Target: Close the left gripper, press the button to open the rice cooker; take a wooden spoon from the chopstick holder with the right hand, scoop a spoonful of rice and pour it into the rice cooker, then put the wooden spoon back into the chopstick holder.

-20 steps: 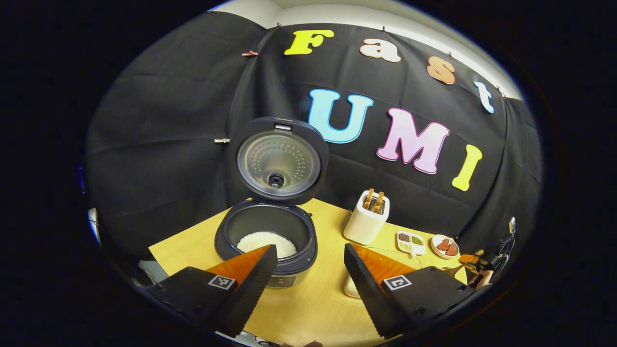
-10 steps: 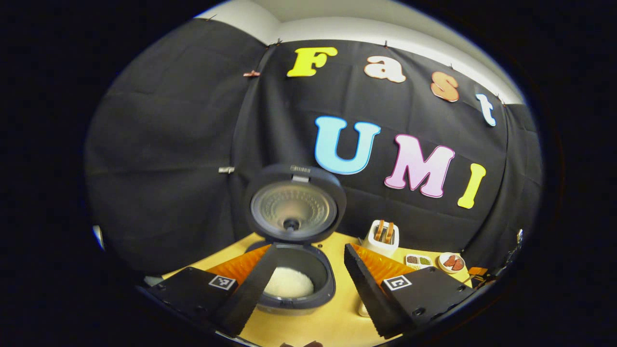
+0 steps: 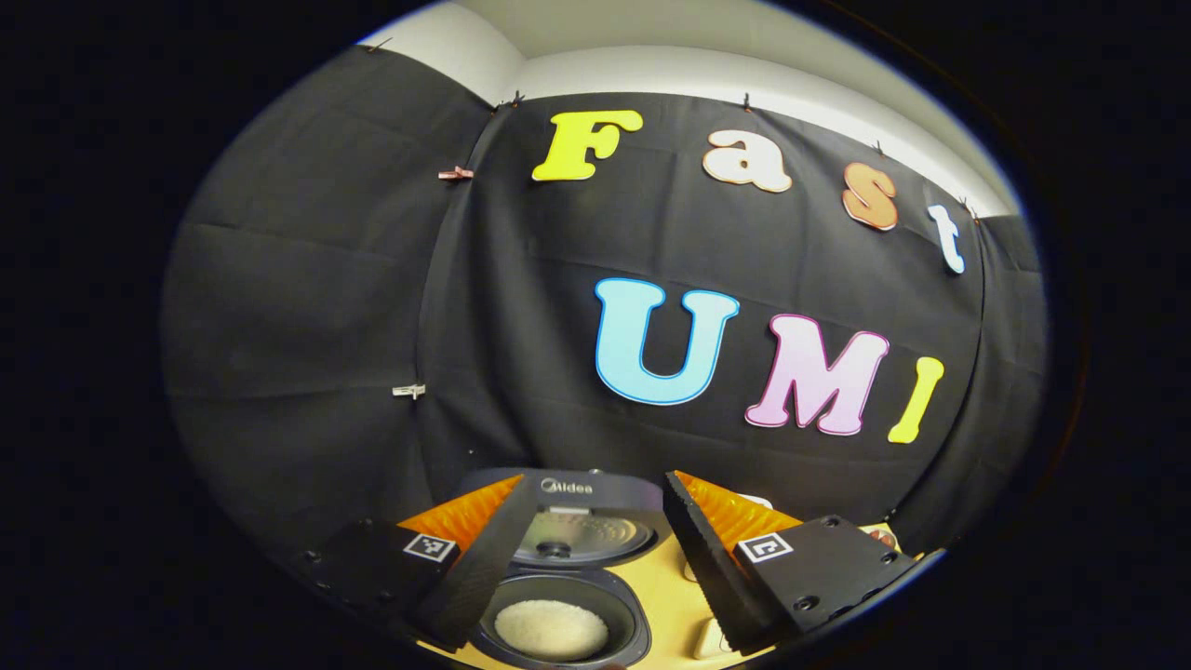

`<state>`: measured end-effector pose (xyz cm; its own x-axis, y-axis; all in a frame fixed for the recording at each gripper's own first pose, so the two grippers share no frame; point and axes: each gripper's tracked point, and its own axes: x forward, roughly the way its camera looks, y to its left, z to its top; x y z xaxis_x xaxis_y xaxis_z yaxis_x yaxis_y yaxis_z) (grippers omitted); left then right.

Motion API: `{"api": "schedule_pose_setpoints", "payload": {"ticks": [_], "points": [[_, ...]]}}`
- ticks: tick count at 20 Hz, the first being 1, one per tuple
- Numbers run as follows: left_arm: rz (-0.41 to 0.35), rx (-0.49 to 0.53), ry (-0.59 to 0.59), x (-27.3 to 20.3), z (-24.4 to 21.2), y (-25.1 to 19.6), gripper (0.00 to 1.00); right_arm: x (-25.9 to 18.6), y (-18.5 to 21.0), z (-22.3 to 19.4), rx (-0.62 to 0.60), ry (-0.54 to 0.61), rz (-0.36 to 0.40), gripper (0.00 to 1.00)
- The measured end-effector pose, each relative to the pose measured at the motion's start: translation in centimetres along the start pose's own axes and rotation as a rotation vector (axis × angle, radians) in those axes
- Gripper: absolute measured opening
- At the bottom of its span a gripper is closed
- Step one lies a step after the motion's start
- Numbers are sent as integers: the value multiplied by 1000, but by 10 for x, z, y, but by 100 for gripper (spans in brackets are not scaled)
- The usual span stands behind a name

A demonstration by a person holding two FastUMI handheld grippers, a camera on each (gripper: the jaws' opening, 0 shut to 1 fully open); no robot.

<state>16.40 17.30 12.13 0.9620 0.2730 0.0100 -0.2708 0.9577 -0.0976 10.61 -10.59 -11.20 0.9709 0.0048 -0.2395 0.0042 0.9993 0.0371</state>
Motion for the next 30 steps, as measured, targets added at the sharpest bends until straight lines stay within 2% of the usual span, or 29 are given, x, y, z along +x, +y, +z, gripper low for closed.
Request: {"api": "schedule_pose_setpoints", "payload": {"ticks": [4, 8, 13, 17, 23, 30], "points": [[20, 4, 63, 48, 7, 13, 93, -22, 18, 20, -1, -44, 6, 98], [50, 50, 191, 87, -16, 25, 93, -36, 27, 24, -11, -59, 5, 98], [92, 62, 283, 95, -42, 28, 95, -37, 39, 4, 20, -13, 13, 99], [98, 145, 320, 69, -58, 24, 96, -34, 55, -2, 39, 0, 46, 99], [93, 143, 343, 9, -86, 15, 96, -28, 70, -9, 32, 26, 81, 99], [82, 121, 441, -42, -164, 15, 96, -32, 91, -18, -6, 45, 140, 99]]}}
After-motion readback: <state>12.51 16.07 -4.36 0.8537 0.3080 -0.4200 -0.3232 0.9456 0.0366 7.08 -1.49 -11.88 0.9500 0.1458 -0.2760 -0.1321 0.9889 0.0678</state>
